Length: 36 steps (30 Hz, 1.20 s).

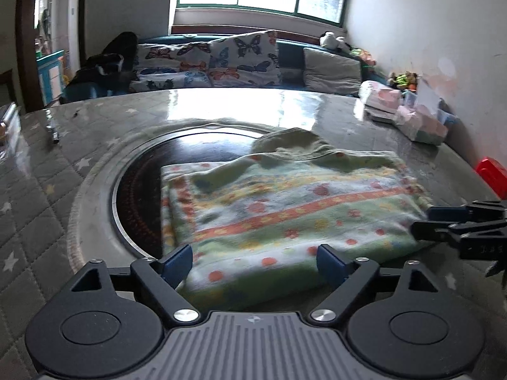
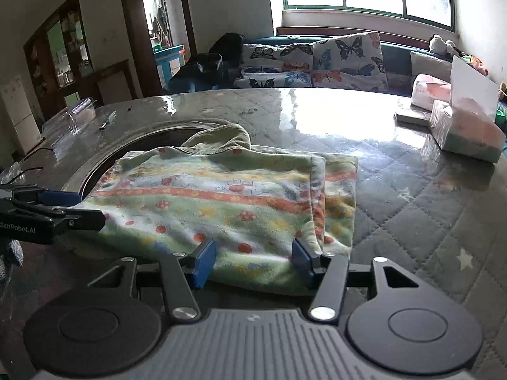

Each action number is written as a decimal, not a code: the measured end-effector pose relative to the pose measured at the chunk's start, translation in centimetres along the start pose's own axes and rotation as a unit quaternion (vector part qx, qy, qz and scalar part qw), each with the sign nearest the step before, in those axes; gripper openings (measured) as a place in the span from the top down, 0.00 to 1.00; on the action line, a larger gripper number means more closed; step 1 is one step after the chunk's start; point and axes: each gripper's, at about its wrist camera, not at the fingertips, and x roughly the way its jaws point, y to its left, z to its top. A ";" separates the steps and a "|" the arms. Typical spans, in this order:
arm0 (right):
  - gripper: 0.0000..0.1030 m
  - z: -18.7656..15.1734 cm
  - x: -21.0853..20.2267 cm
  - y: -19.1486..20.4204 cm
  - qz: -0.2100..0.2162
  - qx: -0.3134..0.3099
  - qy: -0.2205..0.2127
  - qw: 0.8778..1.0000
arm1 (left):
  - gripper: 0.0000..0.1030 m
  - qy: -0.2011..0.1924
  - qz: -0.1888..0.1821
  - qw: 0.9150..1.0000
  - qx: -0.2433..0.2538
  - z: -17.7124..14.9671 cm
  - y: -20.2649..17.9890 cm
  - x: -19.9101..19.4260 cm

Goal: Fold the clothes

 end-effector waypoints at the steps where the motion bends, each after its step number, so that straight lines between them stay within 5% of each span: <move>1: 0.47 0.2 0.0 0.2 0.000 -0.005 -0.002 1.000 | 0.14 0.001 0.000 1.000 -0.005 0.0 0.2 -0.1; 10: 0.30 1.4 0.6 2.7 0.003 -0.048 -0.012 0.999 | 0.14 -0.010 0.032 0.999 -0.035 0.0 2.0 -0.8; 17: 0.27 1.2 1.5 3.3 0.000 -0.059 -0.001 0.998 | 0.14 0.002 0.054 0.998 -0.031 -0.7 2.9 -0.7; 36: 0.16 1.3 2.9 7.5 0.024 -0.118 0.003 0.993 | 0.11 0.006 0.045 0.998 -0.037 -0.6 2.9 -1.0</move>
